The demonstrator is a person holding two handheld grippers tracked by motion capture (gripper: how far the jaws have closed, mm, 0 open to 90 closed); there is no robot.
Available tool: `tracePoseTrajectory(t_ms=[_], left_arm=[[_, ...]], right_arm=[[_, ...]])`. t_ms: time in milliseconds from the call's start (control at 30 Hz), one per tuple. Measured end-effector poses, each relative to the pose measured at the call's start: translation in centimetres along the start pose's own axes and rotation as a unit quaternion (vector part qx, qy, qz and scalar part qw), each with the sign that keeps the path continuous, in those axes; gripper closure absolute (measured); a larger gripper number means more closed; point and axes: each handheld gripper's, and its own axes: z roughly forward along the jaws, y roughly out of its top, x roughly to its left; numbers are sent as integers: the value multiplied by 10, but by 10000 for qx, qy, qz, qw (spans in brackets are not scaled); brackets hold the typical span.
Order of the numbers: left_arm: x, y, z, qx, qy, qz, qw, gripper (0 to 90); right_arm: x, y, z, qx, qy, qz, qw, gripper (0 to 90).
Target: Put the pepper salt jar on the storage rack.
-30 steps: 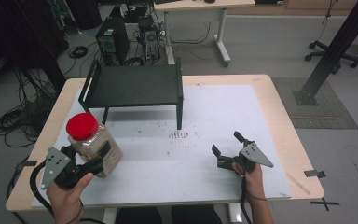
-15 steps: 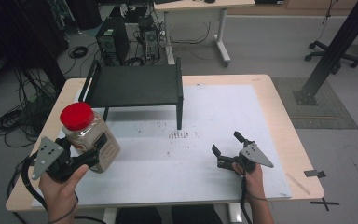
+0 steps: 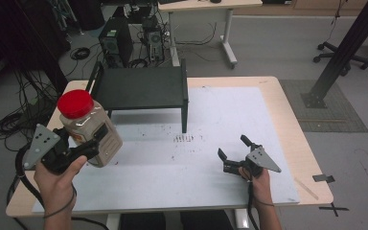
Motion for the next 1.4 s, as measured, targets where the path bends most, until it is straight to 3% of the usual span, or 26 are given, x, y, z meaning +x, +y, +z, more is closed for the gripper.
tracePoseTrajectory(t_ms=[200, 833, 1400], left_arm=[[6, 8, 9, -7, 10, -103, 9999, 256], [22, 21, 31, 100, -52, -116, 9999, 255], [30, 58, 69, -34, -205, -86, 9997, 256]], right_arm=[[0, 0, 0, -23, -36, -11, 10000, 0], [0, 0, 0, -2, -48, 2, 10000, 0], [0, 0, 0, -5, -47, 16, 10000, 0]])
